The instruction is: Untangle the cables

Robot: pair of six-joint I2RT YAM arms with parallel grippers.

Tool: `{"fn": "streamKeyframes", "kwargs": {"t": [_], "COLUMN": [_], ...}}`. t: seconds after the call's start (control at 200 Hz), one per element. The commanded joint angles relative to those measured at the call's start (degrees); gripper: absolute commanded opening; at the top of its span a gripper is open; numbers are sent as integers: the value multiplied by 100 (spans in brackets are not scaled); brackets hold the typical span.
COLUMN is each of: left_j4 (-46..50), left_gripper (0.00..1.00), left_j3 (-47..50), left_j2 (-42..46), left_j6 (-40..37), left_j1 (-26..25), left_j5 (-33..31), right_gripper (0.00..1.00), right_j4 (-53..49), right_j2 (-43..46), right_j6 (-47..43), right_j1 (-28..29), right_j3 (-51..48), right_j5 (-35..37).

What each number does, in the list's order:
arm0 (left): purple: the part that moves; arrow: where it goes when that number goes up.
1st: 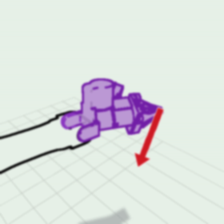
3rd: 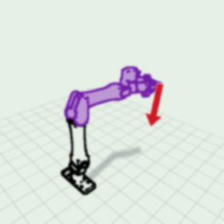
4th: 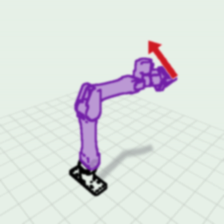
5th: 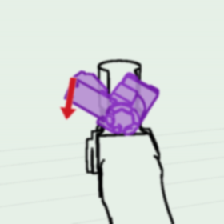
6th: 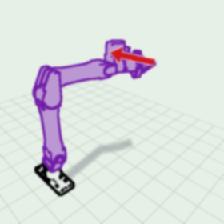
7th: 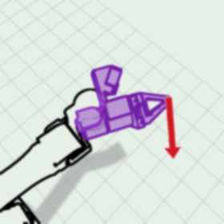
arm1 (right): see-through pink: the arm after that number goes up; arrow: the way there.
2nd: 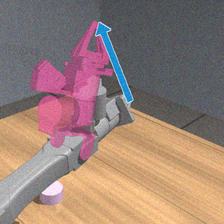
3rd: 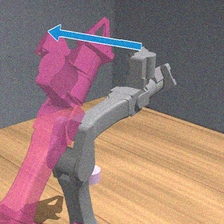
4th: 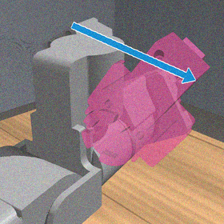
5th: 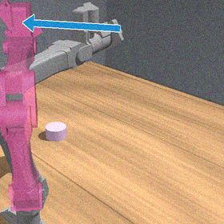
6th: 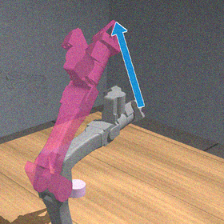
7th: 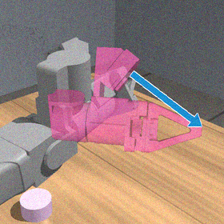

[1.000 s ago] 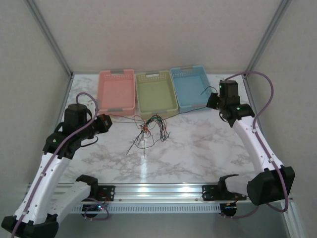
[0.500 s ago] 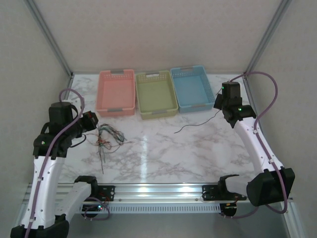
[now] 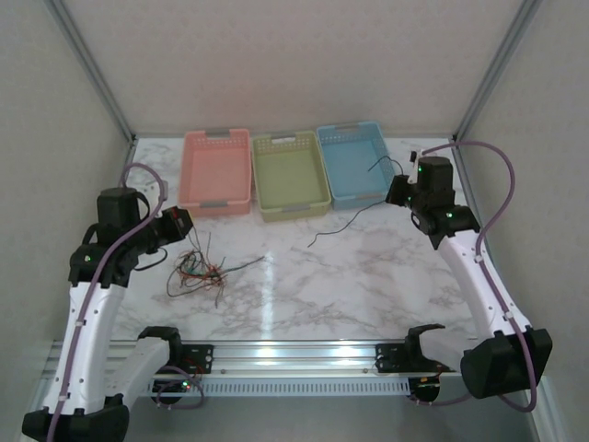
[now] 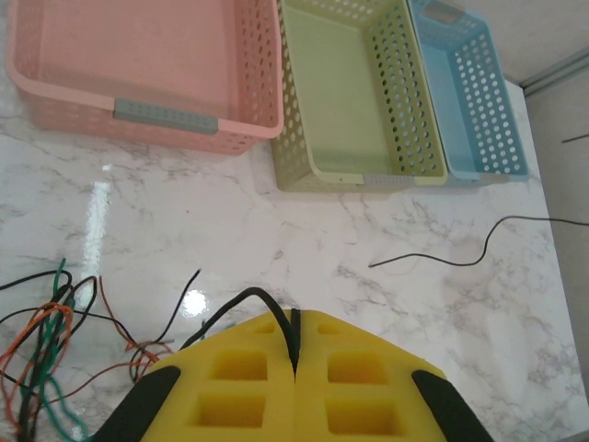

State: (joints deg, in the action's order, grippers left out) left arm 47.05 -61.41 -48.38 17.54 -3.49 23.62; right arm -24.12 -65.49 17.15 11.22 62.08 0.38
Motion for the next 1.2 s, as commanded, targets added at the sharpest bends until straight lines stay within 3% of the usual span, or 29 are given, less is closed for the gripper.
{"fn": "streamKeyframes", "kwargs": {"t": [0.0, 0.185, 0.631, 0.946, 1.196], "left_j4": [-312, -484, -610, -806, -862], "left_gripper": [0, 0, 0, 0, 0], "left_j3": [149, 311, 675, 1010, 1182], "left_j2": [13, -22, 115, 316, 381], "left_j6": [-58, -75, -176, -128, -119], "left_j1": [51, 52, 50, 58, 52], "left_j5": [377, 573, 824, 1180, 1202], "right_gripper": [0, 0, 0, 0, 0], "right_j4": [557, 906, 1221, 2734, 3457], "right_j2": [199, 349, 187, 123, -573], "right_j6": [56, 225, 892, 1293, 14], "right_j1": [-26, -24, -14, 253, 1206], "right_j3": [-148, -172, 416, 299, 757], "right_j5": [-1104, -1940, -2311, -786, 1051]}}
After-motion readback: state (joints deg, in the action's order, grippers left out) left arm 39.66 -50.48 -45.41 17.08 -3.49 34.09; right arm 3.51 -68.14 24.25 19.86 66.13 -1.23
